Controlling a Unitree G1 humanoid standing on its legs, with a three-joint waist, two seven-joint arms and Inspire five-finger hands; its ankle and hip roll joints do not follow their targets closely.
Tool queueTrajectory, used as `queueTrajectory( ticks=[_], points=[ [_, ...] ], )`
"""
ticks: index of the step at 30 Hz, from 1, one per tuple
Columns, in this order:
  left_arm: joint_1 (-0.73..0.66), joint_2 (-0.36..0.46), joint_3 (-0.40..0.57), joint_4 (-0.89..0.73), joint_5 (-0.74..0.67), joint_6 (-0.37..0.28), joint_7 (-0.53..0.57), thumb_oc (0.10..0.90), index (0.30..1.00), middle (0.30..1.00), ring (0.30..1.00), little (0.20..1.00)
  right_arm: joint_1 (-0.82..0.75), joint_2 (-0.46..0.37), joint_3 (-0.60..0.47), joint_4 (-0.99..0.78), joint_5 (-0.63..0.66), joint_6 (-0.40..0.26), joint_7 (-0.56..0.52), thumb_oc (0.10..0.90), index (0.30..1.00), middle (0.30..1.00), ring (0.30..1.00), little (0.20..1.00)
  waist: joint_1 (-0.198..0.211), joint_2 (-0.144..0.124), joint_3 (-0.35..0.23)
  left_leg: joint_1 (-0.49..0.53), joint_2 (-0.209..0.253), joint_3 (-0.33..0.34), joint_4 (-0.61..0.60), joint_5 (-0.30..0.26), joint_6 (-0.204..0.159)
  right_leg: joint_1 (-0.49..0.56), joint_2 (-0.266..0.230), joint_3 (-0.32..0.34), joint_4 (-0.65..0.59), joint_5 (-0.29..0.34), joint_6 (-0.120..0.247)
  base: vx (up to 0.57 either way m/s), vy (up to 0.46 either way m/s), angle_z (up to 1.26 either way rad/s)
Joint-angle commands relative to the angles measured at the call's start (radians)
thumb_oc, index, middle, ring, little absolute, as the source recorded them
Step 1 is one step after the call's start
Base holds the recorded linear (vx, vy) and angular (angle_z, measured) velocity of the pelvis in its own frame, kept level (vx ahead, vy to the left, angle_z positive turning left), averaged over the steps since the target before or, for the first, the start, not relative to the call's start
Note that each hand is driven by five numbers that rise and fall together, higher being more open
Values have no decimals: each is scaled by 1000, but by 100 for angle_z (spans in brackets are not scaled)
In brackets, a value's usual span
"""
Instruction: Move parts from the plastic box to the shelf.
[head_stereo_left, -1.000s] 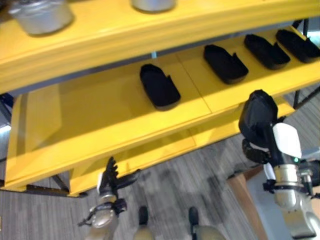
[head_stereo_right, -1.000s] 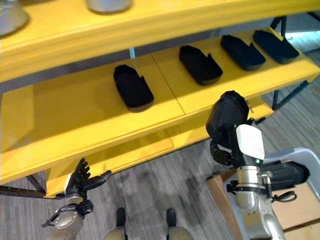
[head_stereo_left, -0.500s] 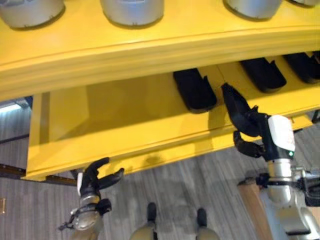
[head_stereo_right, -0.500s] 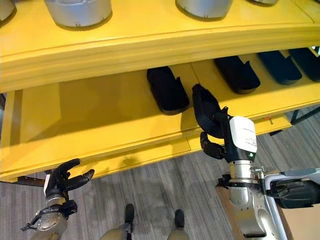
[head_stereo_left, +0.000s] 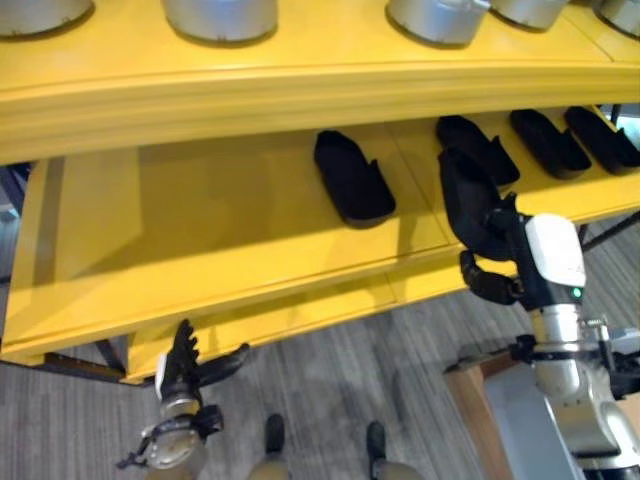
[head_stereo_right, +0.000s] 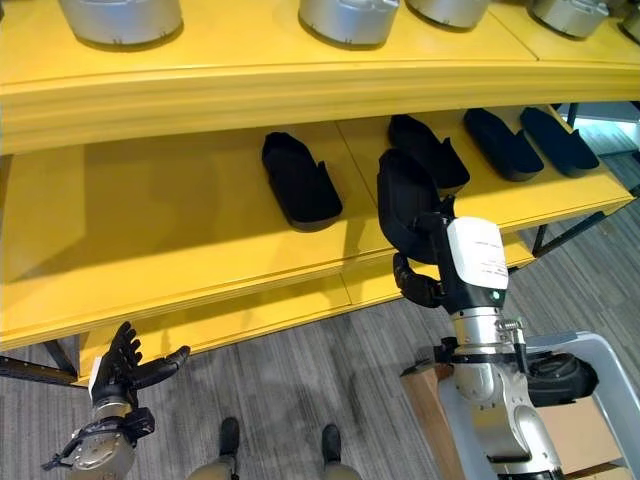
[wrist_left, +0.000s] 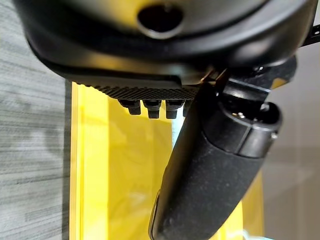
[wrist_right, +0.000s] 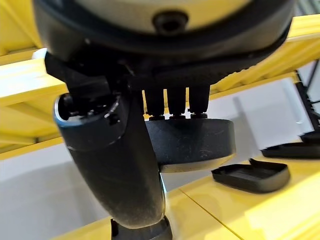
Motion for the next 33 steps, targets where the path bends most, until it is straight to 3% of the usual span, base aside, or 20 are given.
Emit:
queueTrajectory(
  ticks=[1,13,33],
  points=[
    [-35,22,30,-52,-20,-83,4,900,1000,1000,1000,1000,-165,-87,-30,-92,-32,-57,-58,400,300,300,300,300,22,52,-118,50,12,33,-12,-64,27,-3,-12,36,0,1,22,0,0,0],
    [-41,25,30,-57,-31,-84,14,900,1000,1000,1000,1000,-316,-134,77,-53,-33,-44,-25,400,300,300,300,300,58,41,-114,45,14,12,-13,-60,23,13,-14,4,1,-10,17,12,-7,6],
    [-50,48,19,-68,-82,-104,36,900,1000,1000,1000,1000,-668,-130,335,55,-65,-5,23,400,300,300,300,300,171,40,-85,-14,-18,-88,2,-50,29,43,-42,-102,9,-27,15,12,-8,17]
  ],
)
